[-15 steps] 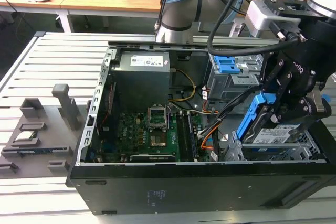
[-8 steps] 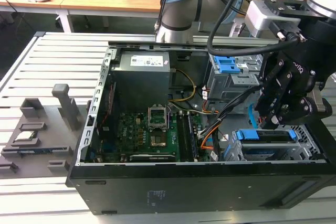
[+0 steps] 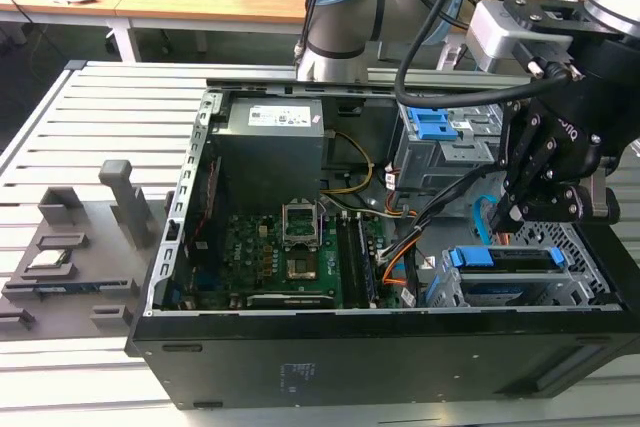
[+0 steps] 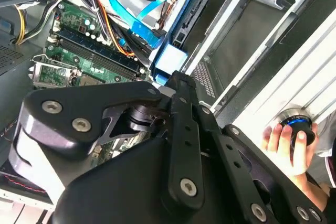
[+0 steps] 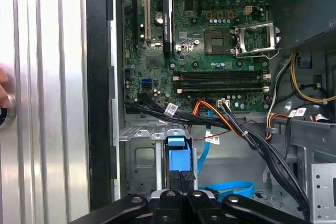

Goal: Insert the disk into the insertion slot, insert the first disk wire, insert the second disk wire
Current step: 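Insert the disk into the insertion slot, then insert the first disk wire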

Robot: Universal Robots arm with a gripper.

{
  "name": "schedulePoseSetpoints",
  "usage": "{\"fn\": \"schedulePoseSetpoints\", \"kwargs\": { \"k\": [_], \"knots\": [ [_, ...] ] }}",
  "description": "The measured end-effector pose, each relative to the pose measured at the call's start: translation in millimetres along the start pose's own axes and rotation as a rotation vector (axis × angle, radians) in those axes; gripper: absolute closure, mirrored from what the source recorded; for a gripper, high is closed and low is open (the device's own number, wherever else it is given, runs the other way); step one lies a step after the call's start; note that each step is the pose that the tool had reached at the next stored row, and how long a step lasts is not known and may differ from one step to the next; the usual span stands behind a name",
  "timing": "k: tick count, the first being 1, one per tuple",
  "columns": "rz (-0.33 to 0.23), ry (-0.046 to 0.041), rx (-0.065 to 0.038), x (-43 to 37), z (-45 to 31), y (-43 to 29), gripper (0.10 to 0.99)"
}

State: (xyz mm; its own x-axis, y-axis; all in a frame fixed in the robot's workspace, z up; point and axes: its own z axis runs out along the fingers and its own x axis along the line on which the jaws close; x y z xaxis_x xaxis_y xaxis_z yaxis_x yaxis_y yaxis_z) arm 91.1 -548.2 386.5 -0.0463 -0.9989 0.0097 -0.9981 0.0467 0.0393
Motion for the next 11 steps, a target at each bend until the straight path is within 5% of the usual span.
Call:
{"fn": "schedulePoseSetpoints", "kwargs": {
  "k": [6,11],
  "knots": [
    [0.000,-0.0001,0.000,0.0,0.4,-0.2,0.980],
    [0.000,0.0027,0.000,-1.6,1.2,-16.0,0.980]
  ]
}}
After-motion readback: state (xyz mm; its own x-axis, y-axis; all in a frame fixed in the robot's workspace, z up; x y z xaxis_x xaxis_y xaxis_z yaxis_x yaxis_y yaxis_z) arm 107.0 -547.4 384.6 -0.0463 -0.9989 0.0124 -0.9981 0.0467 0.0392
